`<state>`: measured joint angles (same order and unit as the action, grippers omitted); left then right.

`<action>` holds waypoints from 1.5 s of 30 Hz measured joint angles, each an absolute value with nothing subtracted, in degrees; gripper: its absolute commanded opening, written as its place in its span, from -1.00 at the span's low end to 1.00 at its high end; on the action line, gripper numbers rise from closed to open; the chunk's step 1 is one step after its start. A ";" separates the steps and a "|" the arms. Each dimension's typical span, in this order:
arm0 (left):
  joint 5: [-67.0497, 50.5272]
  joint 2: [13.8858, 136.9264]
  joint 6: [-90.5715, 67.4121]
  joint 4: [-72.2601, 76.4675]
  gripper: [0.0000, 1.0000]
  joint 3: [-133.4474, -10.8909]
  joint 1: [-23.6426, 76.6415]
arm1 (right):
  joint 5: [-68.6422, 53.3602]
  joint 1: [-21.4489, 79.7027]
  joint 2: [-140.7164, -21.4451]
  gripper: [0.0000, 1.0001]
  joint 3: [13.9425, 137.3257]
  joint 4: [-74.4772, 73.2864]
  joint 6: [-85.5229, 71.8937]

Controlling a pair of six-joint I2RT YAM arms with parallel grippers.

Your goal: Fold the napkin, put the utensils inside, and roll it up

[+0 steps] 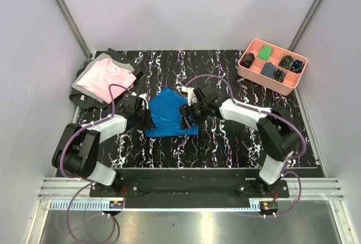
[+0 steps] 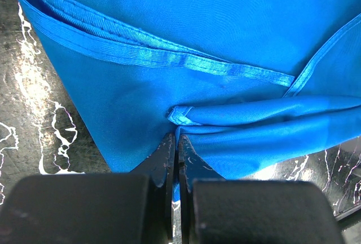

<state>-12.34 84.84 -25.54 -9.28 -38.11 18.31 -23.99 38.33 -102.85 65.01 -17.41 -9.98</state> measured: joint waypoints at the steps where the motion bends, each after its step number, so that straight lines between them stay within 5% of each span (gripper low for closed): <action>1: -12.32 84.84 -25.58 -9.28 -1.00 -38.11 18.31 | -22.39 38.94 -101.30 0.54 64.97 -17.43 -8.62; 7: -12.32 84.84 -26.00 -9.28 -1.00 -38.11 18.31 | -15.68 47.31 -95.68 0.56 65.52 -14.44 1.06; 25: -12.82 84.88 -26.65 -8.84 -1.00 -37.87 18.00 | -13.04 52.51 -107.55 0.55 66.70 -8.05 17.91; 35: -13.34 84.75 -26.61 -7.97 -1.00 -37.45 17.89 | -12.21 52.51 -110.34 0.30 67.77 -7.53 19.86; 40: -13.26 84.49 -26.85 -8.10 -0.35 -37.43 17.89 | -11.42 52.49 -110.98 0.11 68.90 -9.41 19.66; 45: -12.43 81.06 -28.29 -10.39 0.07 -37.43 17.89 | -10.96 52.51 -110.85 0.06 69.06 -10.66 17.98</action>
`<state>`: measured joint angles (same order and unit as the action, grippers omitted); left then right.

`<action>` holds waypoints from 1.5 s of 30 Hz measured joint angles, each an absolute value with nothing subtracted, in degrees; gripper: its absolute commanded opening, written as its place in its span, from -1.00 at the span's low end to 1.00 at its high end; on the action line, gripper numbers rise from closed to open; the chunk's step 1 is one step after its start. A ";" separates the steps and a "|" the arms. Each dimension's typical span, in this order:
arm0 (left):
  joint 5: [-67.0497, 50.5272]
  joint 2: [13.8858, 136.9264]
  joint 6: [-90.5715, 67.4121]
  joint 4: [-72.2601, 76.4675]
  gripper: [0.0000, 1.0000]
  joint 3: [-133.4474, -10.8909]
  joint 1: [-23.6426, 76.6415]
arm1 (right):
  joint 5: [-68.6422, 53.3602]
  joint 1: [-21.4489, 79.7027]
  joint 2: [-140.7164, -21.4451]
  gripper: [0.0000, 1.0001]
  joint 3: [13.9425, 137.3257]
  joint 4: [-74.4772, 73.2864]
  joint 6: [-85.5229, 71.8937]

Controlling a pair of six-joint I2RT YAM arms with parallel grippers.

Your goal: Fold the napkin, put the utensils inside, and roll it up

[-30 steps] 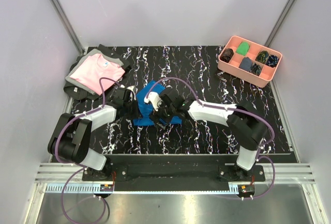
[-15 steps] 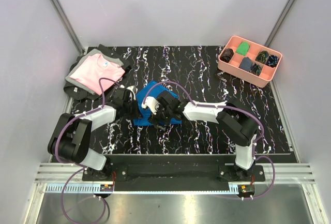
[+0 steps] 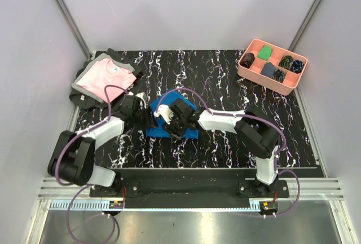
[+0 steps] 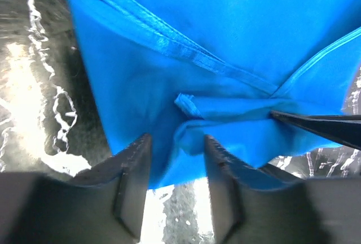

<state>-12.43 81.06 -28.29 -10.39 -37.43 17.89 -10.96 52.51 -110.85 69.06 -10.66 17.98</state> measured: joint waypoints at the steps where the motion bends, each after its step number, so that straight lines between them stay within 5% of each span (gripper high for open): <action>1: -12.16 79.96 -28.49 -10.74 0.16 -37.43 17.89 | -10.87 52.51 -110.67 0.06 68.97 -10.94 17.43; 10: -10.26 69.10 -30.00 -11.57 0.63 -33.91 17.85 | -10.02 52.51 -107.68 0.04 65.65 -12.25 12.71; 23: -11.86 73.45 -30.89 -6.87 0.50 -30.22 17.78 | -11.11 52.51 -106.69 0.06 64.58 -12.75 10.39; 30: -13.82 75.31 -30.55 -3.55 0.15 -29.58 17.78 | -11.68 52.51 -106.67 0.06 64.58 -12.88 10.20; 41: -16.08 77.76 -29.69 -1.06 -0.93 -29.06 17.47 | -12.49 52.51 -106.67 0.27 64.69 -13.23 10.02; 45: -16.45 77.82 -29.54 -0.99 -1.00 -28.97 17.47 | -13.15 52.53 -106.65 0.38 65.30 -14.39 9.98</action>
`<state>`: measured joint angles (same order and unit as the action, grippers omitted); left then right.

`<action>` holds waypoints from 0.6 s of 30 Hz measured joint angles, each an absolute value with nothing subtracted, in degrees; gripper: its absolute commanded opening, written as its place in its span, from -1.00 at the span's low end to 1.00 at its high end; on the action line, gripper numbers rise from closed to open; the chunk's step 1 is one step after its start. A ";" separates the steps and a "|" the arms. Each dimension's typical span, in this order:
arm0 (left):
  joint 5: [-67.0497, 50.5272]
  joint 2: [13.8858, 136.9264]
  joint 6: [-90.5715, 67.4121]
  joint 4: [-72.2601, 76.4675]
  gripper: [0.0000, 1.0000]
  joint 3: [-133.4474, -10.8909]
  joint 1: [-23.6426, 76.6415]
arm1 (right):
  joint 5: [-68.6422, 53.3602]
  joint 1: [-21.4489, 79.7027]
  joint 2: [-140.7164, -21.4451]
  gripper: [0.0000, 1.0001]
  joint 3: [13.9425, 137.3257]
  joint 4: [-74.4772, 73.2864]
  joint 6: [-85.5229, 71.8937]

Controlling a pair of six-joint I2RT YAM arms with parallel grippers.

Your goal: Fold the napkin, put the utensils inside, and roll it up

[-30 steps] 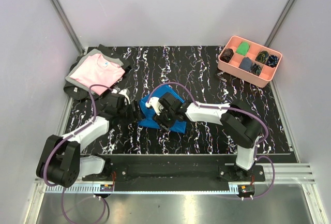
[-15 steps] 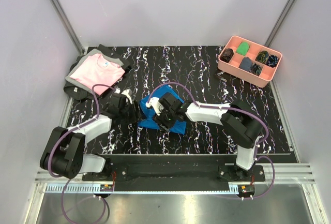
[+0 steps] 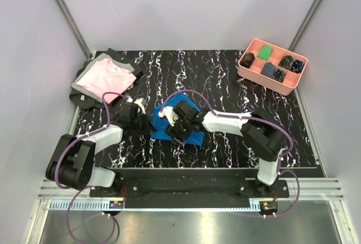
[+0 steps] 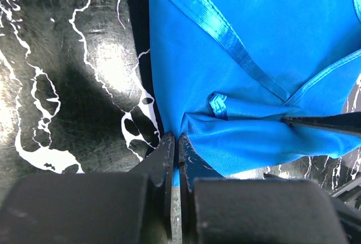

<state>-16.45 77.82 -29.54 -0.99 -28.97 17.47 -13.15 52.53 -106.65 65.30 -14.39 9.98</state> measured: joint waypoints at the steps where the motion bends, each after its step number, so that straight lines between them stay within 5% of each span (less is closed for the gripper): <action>1: -16.56 77.82 -29.54 -0.97 -1.00 -28.97 17.47 | -13.13 52.56 -106.65 0.42 65.47 -14.85 9.96; 18: -17.61 79.40 -30.09 -8.05 -1.00 -32.51 17.47 | -12.86 54.72 -105.54 0.53 72.77 -18.02 15.59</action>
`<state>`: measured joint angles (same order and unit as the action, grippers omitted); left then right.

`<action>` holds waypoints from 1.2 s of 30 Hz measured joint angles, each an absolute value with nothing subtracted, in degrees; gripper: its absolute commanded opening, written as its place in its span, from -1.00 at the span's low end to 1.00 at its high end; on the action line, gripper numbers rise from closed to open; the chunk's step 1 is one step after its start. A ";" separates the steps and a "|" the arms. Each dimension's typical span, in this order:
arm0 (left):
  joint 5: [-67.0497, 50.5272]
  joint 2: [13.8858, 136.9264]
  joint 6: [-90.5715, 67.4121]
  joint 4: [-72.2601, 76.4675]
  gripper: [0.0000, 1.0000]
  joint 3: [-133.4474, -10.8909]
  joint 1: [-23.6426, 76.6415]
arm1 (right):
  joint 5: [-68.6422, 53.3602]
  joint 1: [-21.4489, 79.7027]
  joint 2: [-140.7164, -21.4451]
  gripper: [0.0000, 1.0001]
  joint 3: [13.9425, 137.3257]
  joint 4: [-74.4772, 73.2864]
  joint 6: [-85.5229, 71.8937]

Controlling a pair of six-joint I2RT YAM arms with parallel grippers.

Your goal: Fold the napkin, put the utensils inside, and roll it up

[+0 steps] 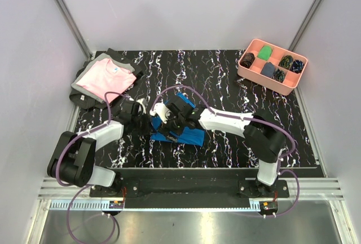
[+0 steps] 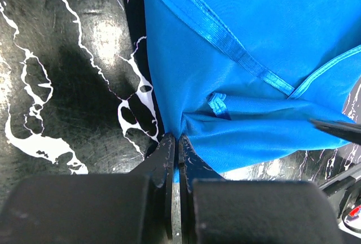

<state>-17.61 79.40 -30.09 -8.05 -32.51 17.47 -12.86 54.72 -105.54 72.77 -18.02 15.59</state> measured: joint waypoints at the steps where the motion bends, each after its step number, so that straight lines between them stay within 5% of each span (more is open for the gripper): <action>1: -17.63 79.50 -30.09 -8.47 -1.00 -32.73 17.47 | -13.02 54.85 -106.15 0.52 72.95 -17.61 15.84; 13: -18.00 80.12 -30.02 -11.27 -1.00 -34.04 17.28 | -13.13 55.02 -112.14 0.44 72.93 -16.71 17.34; 18: -18.22 80.12 -30.02 -11.42 -1.00 -34.06 17.17 | -12.16 55.02 -112.49 0.09 72.90 -15.77 17.10; 29: -20.05 81.91 -30.04 -10.66 -0.98 -35.35 16.36 | -8.80 55.13 -112.40 -0.25 72.01 -13.98 13.13; 33: -20.53 82.76 -29.80 -10.46 -0.43 -36.25 16.10 | -8.84 55.13 -112.40 -0.34 72.01 -13.93 12.78; 36: -20.82 82.76 -29.95 -10.17 -0.28 -36.51 15.81 | -10.37 55.13 -112.44 -0.35 72.60 -15.57 12.56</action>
